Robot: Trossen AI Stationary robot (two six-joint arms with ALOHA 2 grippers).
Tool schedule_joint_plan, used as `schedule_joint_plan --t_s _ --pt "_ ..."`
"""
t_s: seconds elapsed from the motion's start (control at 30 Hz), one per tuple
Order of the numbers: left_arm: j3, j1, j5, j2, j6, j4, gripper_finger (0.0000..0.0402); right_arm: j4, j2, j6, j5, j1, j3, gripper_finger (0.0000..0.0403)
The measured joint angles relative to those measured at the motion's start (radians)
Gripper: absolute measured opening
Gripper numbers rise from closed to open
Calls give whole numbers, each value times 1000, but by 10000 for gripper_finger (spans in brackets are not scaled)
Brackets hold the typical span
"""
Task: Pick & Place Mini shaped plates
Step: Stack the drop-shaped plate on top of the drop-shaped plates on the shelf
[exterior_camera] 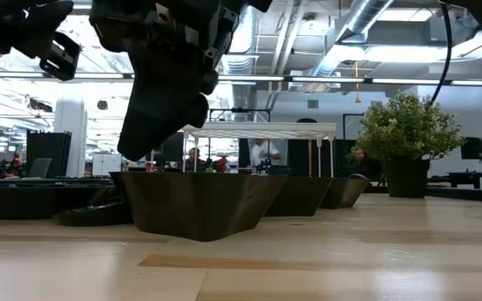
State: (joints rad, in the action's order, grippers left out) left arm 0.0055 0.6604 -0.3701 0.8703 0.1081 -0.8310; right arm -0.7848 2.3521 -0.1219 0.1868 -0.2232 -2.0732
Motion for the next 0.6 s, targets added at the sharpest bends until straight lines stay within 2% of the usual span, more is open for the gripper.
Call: schedule_joint_plan --t_s 0.6 --pt "0 0 1 0 2 0 89 -19 27 -3 -8 15 0 74"
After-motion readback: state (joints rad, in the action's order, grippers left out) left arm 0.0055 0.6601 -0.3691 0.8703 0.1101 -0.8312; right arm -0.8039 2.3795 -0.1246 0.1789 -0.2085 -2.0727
